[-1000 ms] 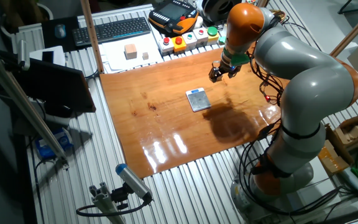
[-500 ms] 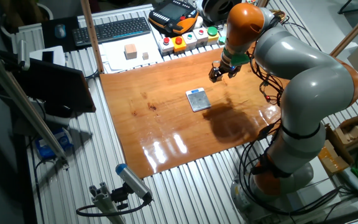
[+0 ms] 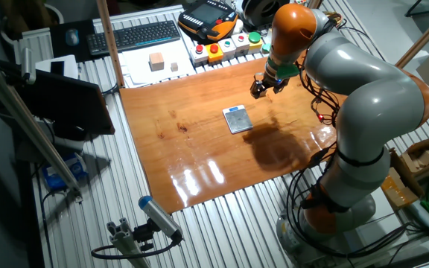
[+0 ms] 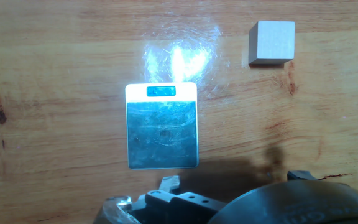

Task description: Place the block on the scale

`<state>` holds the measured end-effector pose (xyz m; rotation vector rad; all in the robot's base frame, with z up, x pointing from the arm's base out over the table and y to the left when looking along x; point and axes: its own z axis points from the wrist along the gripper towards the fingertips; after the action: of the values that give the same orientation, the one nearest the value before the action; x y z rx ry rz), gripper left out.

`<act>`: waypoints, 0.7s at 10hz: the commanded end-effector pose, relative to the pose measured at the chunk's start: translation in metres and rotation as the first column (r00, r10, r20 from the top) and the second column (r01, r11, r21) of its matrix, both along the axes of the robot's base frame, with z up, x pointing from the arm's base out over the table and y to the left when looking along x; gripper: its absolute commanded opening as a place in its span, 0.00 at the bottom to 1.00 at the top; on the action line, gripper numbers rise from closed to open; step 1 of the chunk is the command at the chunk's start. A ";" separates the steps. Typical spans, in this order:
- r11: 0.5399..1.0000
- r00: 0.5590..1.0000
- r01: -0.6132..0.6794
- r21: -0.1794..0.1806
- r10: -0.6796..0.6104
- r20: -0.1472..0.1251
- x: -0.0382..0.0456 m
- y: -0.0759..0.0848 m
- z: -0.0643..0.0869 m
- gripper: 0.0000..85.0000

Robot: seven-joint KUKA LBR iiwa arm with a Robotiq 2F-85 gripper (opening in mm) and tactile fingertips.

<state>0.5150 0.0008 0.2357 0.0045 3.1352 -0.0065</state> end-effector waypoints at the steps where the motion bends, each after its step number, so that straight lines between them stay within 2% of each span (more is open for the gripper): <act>1: 0.999 0.998 0.019 -0.025 -0.018 0.053 -0.0001 0.000 0.001 0.01; 7: 0.999 0.999 0.019 -0.027 -0.018 0.050 0.0001 0.001 0.003 0.01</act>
<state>0.5151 0.0015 0.2383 0.0332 3.0849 -0.0470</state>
